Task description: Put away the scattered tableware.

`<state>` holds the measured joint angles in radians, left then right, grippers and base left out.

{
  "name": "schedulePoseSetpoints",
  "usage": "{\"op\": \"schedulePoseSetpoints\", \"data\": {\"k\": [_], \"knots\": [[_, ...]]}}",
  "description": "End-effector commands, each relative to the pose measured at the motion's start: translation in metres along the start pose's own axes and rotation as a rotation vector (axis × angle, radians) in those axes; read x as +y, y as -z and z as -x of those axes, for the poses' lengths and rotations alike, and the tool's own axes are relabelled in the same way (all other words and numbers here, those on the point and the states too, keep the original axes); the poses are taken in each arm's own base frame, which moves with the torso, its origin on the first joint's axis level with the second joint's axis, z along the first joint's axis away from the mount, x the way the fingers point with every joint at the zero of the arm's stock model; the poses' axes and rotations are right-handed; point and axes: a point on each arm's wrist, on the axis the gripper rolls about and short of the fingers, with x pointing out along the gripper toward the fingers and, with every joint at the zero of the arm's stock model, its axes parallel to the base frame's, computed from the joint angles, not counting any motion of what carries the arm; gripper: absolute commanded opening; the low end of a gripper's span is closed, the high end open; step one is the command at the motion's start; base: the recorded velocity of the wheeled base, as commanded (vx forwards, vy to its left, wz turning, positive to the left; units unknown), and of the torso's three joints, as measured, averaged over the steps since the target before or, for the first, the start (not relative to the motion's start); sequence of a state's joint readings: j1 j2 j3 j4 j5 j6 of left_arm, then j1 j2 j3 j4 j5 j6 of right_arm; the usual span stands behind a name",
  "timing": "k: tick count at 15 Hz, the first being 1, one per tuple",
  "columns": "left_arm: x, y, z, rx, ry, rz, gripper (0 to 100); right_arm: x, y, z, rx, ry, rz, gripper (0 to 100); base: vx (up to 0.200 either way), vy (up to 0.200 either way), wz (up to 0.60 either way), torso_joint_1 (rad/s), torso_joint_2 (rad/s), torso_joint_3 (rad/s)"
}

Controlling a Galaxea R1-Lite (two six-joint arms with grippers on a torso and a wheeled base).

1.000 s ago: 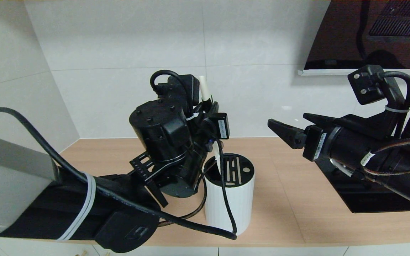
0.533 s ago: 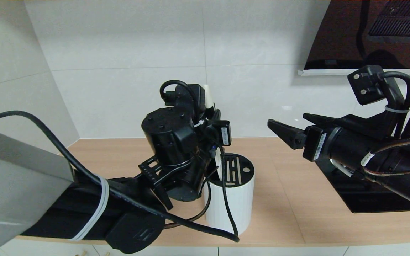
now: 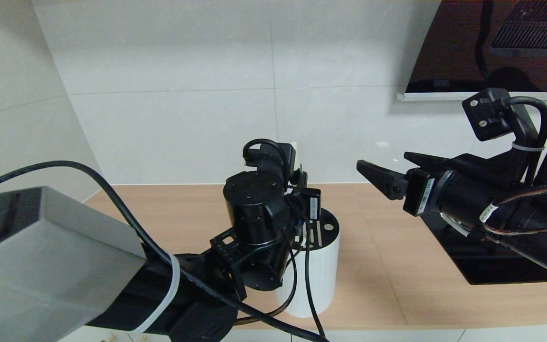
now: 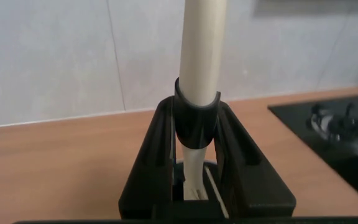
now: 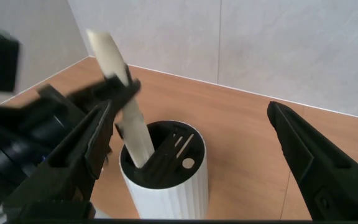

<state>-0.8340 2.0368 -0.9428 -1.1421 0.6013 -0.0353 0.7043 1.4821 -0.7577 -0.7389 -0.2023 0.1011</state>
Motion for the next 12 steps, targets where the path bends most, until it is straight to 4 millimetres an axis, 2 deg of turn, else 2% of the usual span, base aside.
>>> {"op": "schedulePoseSetpoints", "data": {"k": [1, 6, 12], "knots": [[-0.002, 0.015, -0.001, 0.039, 0.004, -0.026, 0, 0.000, 0.001, -0.001, 0.004, 0.001, 0.001, 100, 0.000, 0.000, 0.00, 0.000, 0.00, 0.000], [-0.004, 0.030, 0.000, 0.072, 0.010, -0.043, 0, 0.000, 0.003, -0.002, 0.010, 0.000, 0.002, 100, 0.000, 0.000, 0.00, 0.000, 0.00, 0.000], [-0.003, 0.035, 0.000, 0.087, 0.008, -0.049, 0, 0.001, 0.003, -0.002, 0.010, 0.000, 0.002, 100, 0.000, 0.000, 0.00, 0.000, 0.00, 0.000]]}}
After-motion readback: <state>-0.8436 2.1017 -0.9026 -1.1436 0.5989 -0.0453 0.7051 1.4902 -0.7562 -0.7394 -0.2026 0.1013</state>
